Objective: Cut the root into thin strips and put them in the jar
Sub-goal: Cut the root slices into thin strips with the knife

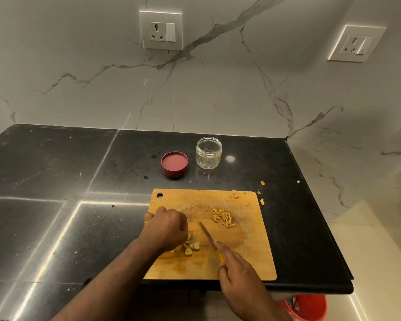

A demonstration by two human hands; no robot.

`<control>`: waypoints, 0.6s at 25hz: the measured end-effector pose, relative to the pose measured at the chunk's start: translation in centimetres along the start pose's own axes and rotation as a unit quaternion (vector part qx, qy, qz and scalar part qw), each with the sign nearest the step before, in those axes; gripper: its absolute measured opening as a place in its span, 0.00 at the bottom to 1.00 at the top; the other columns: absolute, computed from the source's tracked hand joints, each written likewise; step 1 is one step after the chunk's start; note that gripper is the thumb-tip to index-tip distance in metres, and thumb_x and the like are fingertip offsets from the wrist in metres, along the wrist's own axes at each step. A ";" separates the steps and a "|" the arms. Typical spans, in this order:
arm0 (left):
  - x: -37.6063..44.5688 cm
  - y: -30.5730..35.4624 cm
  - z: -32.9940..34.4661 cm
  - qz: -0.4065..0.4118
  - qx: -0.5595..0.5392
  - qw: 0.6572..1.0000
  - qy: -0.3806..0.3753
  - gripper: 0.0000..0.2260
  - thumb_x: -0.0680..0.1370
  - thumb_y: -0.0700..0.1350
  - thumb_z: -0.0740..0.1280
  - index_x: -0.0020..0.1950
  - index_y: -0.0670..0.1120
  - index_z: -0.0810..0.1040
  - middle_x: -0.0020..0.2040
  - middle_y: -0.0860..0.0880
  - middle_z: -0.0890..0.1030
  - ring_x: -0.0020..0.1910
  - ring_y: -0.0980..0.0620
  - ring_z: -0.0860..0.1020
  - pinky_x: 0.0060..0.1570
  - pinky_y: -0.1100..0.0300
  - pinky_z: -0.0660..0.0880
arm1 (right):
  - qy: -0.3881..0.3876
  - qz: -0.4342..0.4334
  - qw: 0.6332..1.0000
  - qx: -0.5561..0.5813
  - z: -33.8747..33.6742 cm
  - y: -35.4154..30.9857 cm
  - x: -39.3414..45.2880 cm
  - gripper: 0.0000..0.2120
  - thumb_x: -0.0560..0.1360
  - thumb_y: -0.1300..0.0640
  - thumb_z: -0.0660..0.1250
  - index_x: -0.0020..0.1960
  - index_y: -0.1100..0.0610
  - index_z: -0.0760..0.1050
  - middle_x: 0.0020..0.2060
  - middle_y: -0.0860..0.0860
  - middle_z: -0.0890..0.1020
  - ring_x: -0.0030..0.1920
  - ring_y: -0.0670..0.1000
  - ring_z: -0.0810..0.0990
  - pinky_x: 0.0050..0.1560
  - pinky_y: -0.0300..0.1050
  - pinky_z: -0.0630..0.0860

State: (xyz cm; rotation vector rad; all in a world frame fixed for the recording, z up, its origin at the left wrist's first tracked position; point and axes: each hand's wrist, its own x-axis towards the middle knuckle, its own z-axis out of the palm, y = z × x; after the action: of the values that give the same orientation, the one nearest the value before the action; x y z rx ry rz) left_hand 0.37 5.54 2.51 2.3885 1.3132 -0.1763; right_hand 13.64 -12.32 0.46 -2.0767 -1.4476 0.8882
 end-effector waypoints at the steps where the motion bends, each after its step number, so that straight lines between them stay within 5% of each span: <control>1: -0.1 0.1 0.0 0.002 0.004 1.000 0.002 0.03 0.78 0.51 0.66 0.48 0.56 0.79 0.47 0.59 0.76 0.55 0.53 0.68 0.58 0.48 0.63 | 0.001 0.000 1.000 0.000 -0.1 0.1 -0.1 0.25 0.83 0.52 0.54 0.78 0.42 0.56 0.72 0.41 0.66 0.69 0.41 0.66 0.69 0.36 0.65; 8: -0.3 0.7 0.2 0.004 0.053 0.999 -0.006 0.07 0.77 0.56 0.67 0.53 0.56 0.77 0.54 0.57 0.77 0.57 0.52 0.68 0.59 0.47 0.64 | -0.002 0.001 1.000 0.000 -0.5 0.0 -0.2 0.25 0.83 0.52 0.54 0.78 0.42 0.55 0.72 0.42 0.66 0.68 0.40 0.67 0.66 0.32 0.64; 15: 0.5 1.5 0.1 -0.011 -0.061 0.998 0.005 0.04 0.81 0.48 0.63 0.53 0.58 0.74 0.52 0.58 0.78 0.55 0.53 0.73 0.61 0.48 0.64 | 0.006 0.012 1.000 0.007 -1.0 -0.1 -0.2 0.25 0.82 0.53 0.55 0.77 0.41 0.57 0.71 0.41 0.67 0.66 0.40 0.68 0.67 0.33 0.64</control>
State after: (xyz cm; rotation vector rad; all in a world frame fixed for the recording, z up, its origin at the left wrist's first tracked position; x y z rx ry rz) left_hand 1.95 5.20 2.74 2.2768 1.3171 -0.0879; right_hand 14.26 -12.47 1.20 -2.0897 -1.4096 0.8910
